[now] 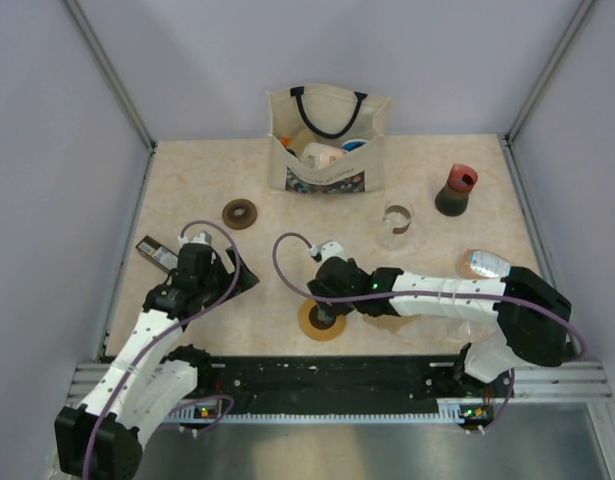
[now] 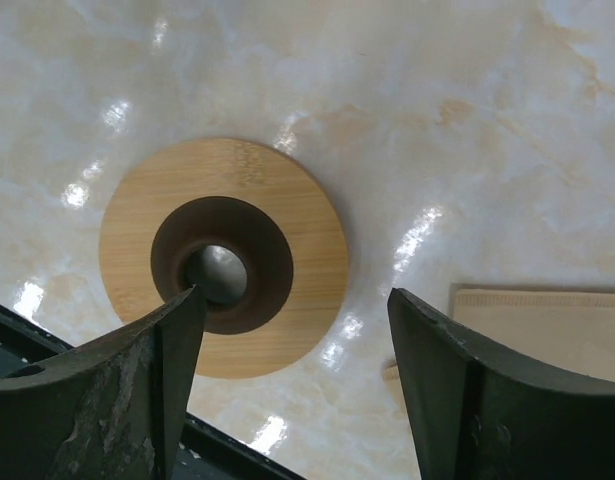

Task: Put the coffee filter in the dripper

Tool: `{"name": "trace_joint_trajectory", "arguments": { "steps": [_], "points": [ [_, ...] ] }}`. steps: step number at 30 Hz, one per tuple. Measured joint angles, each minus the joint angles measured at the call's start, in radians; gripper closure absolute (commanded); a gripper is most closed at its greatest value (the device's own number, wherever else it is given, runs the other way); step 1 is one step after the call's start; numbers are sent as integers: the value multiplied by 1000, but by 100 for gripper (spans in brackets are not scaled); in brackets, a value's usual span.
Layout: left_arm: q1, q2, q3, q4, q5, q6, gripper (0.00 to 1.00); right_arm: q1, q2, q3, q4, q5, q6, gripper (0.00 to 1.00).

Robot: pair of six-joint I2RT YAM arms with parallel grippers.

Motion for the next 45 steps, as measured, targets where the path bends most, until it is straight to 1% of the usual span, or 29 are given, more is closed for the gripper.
{"name": "trace_joint_trajectory", "arguments": {
  "steps": [5,8,10,15,17,19,21,22,24,25,30,33,35,37,40,43,45],
  "points": [
    [0,10,0,-1,-9,-3,1,24,50,1,44,-2,3,39],
    [0,21,0,-5,-18,-6,1,25,86,1,53,-2,6,46],
    [0,21,0,-5,-20,-7,1,25,101,1,57,-2,9,48],
    [0,21,0,-5,-23,-11,1,25,126,1,77,-5,32,60],
    [0,21,0,-5,-25,-13,1,25,134,1,87,-2,47,67],
    [0,21,0,-5,-27,-16,1,26,137,1,96,-1,66,79],
    [0,21,0,-5,-30,-19,1,32,142,1,107,2,88,87],
    [0,21,0,-6,-31,-20,1,34,145,3,108,8,100,92],
    [0,23,0,-6,-35,-21,1,38,148,11,104,16,115,98],
    [0,24,0,-6,-35,-21,1,38,149,15,100,19,117,100],
    [0,25,0,-6,-25,-21,1,38,134,18,98,44,119,100],
    [0,24,0,2,13,-18,1,37,58,-16,126,24,95,100],
    [0,15,-1,24,67,-9,1,27,-14,-48,161,-25,74,100],
    [0,-6,-8,57,126,-1,1,2,-82,-79,210,-114,56,100],
    [0,-66,-36,137,239,5,1,-108,-182,-135,320,-359,49,100],
    [0,-130,-90,288,418,0,1,-222,-251,-160,375,-568,38,100],
    [-1,-151,-134,437,552,-19,1,-266,-290,-159,395,-698,33,100]
  ]
}}
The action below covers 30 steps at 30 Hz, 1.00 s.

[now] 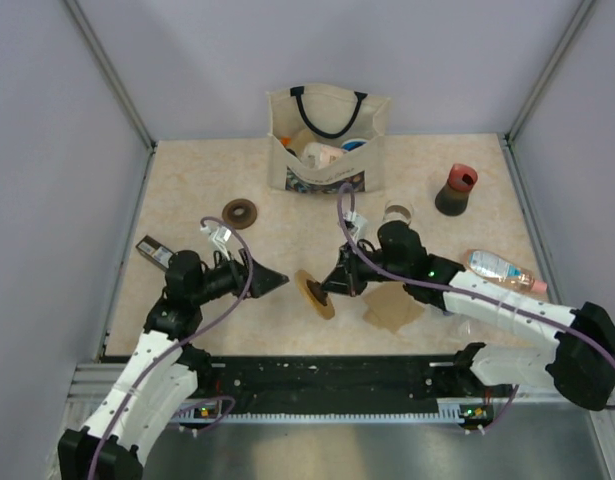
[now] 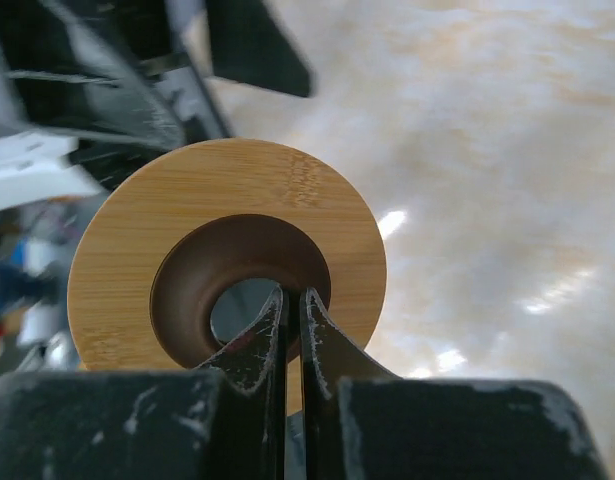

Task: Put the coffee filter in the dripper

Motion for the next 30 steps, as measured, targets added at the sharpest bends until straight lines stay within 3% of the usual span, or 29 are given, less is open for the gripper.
{"name": "trace_joint_trajectory", "arguments": {
  "steps": [7,13,21,29,30],
  "points": [
    [-26,-35,-114,539,294,-77,1,-115,-61,2,84,-432,131,100],
    [-66,13,-168,1060,435,-143,1,-143,-2,22,145,-653,254,100],
    [-145,235,-89,1291,543,-146,7,-143,47,81,82,-747,266,100],
    [-261,381,-23,1421,619,-172,53,-143,76,148,-26,-770,237,100],
    [-262,391,-23,1428,622,-188,63,-143,79,152,-42,-771,231,100]
  ]
}}
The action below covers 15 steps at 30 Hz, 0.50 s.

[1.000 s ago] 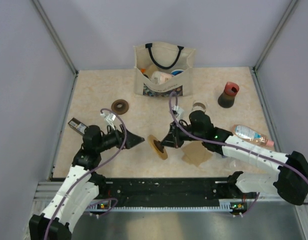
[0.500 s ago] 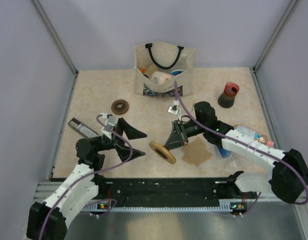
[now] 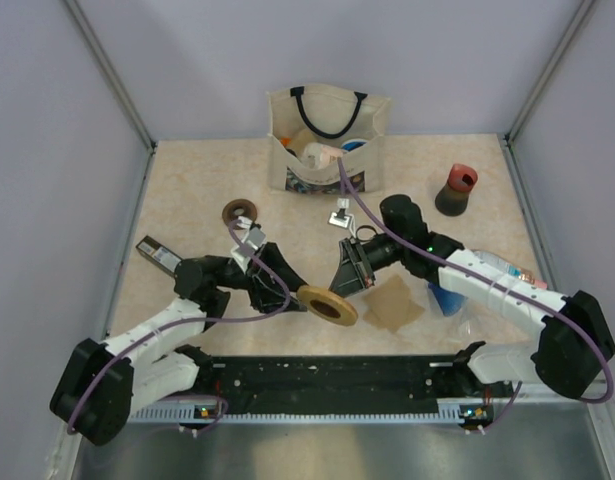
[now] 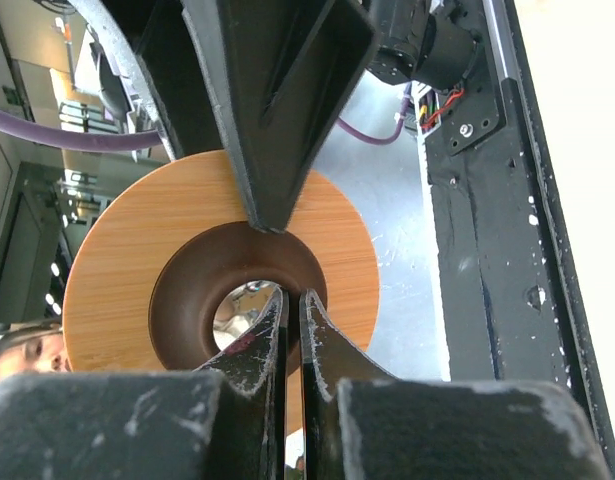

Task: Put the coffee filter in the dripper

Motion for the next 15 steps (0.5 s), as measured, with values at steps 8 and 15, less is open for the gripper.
{"name": "trace_joint_trajectory", "arguments": {
  "steps": [8,15],
  "points": [
    [-1,56,6,25,-3,-85,100,3,32,25,-89,-21,-38,97],
    [-1,-3,15,5,-33,-40,100,-27,16,88,-243,84,-154,25]
  ]
}}
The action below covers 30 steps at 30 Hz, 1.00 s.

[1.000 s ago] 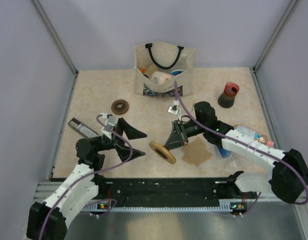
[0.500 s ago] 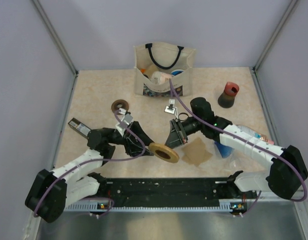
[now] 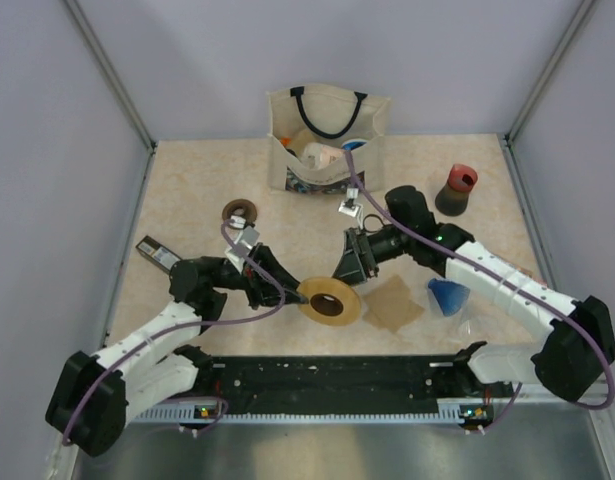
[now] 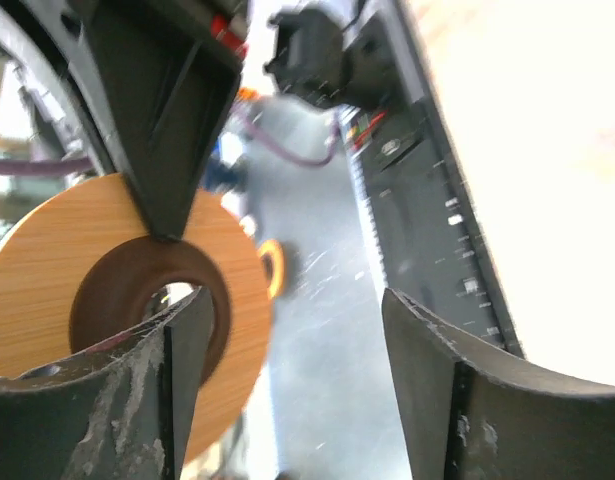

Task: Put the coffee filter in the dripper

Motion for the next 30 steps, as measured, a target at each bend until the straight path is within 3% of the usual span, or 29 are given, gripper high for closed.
{"name": "trace_joint_trajectory", "arguments": {
  "steps": [5,9,13,20,30],
  "points": [
    [-11,-179,15,-341,-86,204,100,-120,-127,18,-93,221,-59,12],
    [-15,-299,60,-665,-257,324,100,-189,-260,19,-171,492,-100,12],
    [-18,-341,85,-875,-468,305,100,-193,-393,11,-187,657,-139,12],
    [-20,-268,54,-889,-615,99,100,-193,-595,-156,-23,699,-73,13],
    [-32,-291,31,-856,-723,-47,100,-193,-414,-407,397,542,300,24]
  ]
}}
